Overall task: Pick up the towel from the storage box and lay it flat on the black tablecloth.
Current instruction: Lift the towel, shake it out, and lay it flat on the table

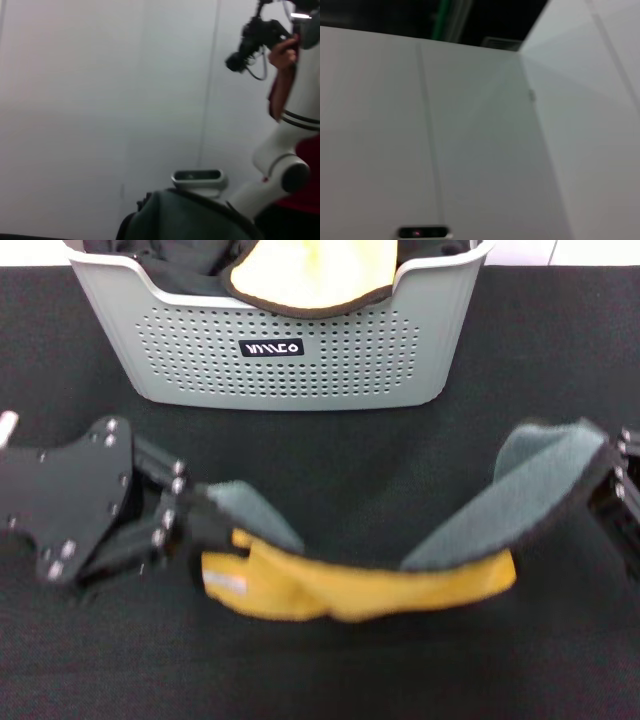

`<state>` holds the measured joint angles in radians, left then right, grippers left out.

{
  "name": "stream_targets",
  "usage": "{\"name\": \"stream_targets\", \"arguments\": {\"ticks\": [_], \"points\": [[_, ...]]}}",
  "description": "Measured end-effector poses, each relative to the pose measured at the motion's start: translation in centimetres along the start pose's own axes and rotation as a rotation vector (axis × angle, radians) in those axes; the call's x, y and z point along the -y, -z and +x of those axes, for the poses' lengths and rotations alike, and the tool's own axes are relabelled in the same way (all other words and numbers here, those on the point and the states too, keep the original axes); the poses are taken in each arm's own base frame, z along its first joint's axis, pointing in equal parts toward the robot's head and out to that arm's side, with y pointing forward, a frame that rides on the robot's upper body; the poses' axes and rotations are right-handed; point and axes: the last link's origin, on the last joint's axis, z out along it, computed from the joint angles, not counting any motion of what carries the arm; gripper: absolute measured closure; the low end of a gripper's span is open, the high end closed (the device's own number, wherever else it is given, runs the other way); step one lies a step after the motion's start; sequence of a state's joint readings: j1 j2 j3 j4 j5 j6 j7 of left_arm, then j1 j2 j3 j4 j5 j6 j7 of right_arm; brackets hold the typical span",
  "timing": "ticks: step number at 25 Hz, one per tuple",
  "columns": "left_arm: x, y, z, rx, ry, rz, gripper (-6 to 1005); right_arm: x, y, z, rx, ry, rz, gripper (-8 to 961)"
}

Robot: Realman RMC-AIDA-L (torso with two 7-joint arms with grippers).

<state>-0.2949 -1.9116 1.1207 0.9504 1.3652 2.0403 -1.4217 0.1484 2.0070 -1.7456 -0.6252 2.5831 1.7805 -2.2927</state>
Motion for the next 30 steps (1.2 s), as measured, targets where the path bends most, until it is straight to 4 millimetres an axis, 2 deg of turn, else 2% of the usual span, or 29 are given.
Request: {"name": "stream_targets", "arguments": {"ticks": [3,7,12,16,23,27,30], "points": [[-0.8,-0.3,0.1,0.033,-0.010,-0.064,973,-1.3,-0.4,-0.6,0.005,0.015,-0.061,938],[-1.8,-0.5,0.1,0.045,-0.004,-0.124,973,-2.2,-0.3,-0.4,-0.014,-0.007,-0.089,938],[-1.8,0.0,0.0,-0.010,-0.026,-0.052,975,-2.2,0.1,0.2,-0.035,-0.008,-0.076,938],[-0.2,0.1,0.1,-0.038,-0.037,0.054,975,0.0,-0.2,-0.5,-0.012,0.071,-0.019,938],[5.4,-0.1,1.7,-0.103,-0.002,0.209,975,5.6,-1.3,-3.8,0.046,0.214,0.102,938],[7.8,-0.8,2.2,-0.106,0.004,0.305,975,7.3,-2.5,-4.7,0.046,0.222,0.077,938],[8.1,-1.0,2.1,-0.093,0.013,0.305,975,7.2,-2.6,-4.2,0.030,0.203,0.063,938]]}}
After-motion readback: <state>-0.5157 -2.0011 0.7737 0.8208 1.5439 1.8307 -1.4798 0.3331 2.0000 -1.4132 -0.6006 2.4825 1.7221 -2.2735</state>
